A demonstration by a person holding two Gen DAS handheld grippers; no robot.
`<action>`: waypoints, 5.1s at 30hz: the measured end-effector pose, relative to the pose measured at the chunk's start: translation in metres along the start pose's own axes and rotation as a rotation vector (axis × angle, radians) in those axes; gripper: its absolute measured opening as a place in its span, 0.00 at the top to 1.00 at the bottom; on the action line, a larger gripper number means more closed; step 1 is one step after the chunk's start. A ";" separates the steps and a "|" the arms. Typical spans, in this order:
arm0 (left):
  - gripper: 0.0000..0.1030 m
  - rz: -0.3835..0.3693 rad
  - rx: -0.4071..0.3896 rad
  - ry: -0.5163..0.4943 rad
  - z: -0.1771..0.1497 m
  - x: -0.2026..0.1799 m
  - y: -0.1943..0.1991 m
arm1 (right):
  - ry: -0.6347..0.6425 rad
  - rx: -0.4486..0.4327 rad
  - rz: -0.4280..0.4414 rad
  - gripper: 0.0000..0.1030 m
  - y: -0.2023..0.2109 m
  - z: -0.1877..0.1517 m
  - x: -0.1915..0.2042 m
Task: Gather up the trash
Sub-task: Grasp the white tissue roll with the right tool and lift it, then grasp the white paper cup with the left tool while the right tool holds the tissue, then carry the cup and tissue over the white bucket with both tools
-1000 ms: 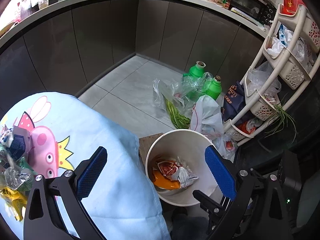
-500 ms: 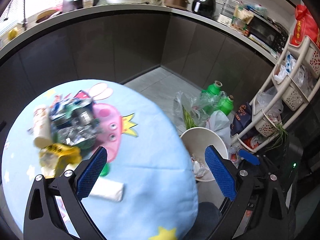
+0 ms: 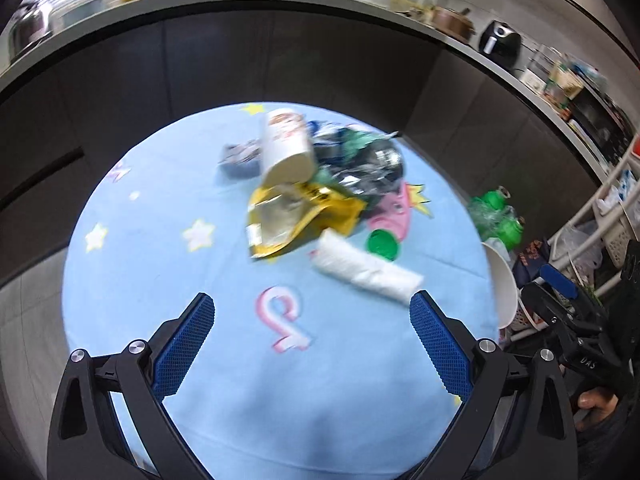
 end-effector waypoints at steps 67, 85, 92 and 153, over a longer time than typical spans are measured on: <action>0.29 -0.019 0.024 0.025 0.129 0.010 -0.102 | 0.150 0.186 0.077 0.88 -0.080 -0.018 0.074; 0.76 -0.095 -0.004 0.019 0.117 0.008 -0.063 | 0.058 0.112 0.082 0.87 -0.057 -0.002 0.063; 0.76 -0.104 -0.047 -0.042 0.103 -0.012 -0.018 | 0.034 0.046 0.080 0.87 -0.033 0.013 0.062; 0.77 -0.449 0.199 -0.562 0.017 -0.351 -0.112 | -0.440 -0.030 -0.212 0.87 0.004 -0.065 -0.231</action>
Point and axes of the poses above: each gripper's, at about its wrist camera, not at the fingertips, and y roughly against the way its jaws point, x to its left, z to its top, the point moved 10 cm from there along -y, roughly the way its jaws point, and after that the axes turned 3 degrees about -y, right-handed, at the moved point
